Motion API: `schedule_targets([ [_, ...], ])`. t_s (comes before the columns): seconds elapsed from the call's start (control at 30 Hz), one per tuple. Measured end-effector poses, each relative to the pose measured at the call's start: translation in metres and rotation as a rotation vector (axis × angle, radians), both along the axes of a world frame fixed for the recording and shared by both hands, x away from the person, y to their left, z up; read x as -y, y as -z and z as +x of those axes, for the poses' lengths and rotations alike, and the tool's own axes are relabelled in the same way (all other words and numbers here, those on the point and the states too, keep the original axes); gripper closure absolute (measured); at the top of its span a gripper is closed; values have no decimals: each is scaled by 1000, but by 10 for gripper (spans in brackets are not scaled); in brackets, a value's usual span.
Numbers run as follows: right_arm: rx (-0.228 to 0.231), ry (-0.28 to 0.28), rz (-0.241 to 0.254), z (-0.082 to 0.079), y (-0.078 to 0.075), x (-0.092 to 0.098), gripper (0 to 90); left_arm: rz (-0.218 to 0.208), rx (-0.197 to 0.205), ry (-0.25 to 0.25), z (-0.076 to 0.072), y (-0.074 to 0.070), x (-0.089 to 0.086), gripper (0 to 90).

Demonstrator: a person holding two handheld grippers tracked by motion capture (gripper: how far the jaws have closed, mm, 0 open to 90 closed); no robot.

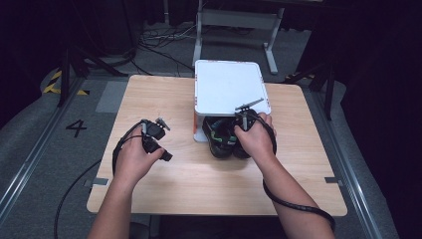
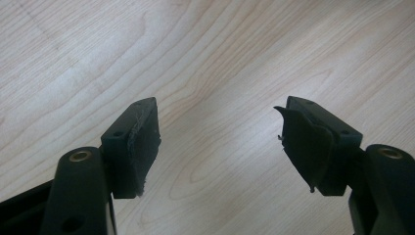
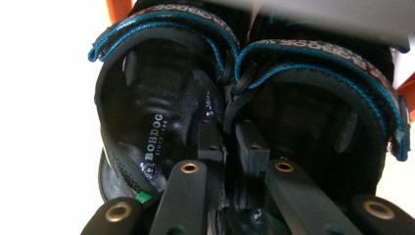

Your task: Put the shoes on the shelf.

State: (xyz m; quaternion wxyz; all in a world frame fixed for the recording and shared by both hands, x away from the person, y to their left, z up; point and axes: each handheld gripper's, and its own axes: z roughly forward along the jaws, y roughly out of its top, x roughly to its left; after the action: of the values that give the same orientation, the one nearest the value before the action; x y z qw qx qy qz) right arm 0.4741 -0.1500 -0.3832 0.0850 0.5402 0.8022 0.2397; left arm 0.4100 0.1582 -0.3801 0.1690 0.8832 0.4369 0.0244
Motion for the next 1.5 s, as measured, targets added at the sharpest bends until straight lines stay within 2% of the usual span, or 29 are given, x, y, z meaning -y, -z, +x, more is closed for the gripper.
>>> schedule_targets([
  [0.1,37,35,7,6,5,0,840,1,-1,-9,-3,0,-4,312],
  [0.3,106,66,27,14,10,-5,839,13,2,-19,-6,0,-10,313],
  [0.33,119,68,23,15,10,-6,839,3,-5,-22,-6,1,-10,312],
  [0.5,140,99,19,18,10,-9,838,16,2,-21,-6,1,-11,312],
  [0.53,144,105,8,18,10,-10,836,4,-6,-26,-7,2,-11,312],
  [0.6,164,108,-4,18,11,-11,830,15,4,-18,-6,1,-11,312],
  [0.63,181,105,-6,18,12,-10,840,3,-7,-22,-6,2,-10,312],
  [0.67,195,103,-1,18,12,-9,834,16,-4,-17,-5,2,-10,312],
  [0.7,213,100,7,18,13,-8,752,6,-9,-22,-5,2,-8,312],
  [0.77,238,88,24,17,15,-7,663,9,-5,-16,-4,2,-6,312],
  [0.8,266,77,26,16,17,-7,616,9,-4,-12,-4,2,-5,312],
  [0.87,270,63,60,15,17,-3,525,4,-4,-12,-3,1,-2,311],
  [0.93,269,66,75,14,17,2,477,8,-3,-4,-2,1,0,311],
  [1.1,287,47,104,4,7,13,452,5,-3,-1,-1,1,5,294],
  [1.2,302,1,141,-9,-5,23,383,2,3,16,-1,-1,13,276],
  [1.33,302,-49,154,-24,-16,38,384,-1,8,36,-2,-1,21,266],
  [1.43,315,-88,135,-34,-22,54,368,7,12,38,-3,0,29,266],
  [1.5,347,-105,81,-42,-24,67,356,17,19,56,-4,0,36,267],
])
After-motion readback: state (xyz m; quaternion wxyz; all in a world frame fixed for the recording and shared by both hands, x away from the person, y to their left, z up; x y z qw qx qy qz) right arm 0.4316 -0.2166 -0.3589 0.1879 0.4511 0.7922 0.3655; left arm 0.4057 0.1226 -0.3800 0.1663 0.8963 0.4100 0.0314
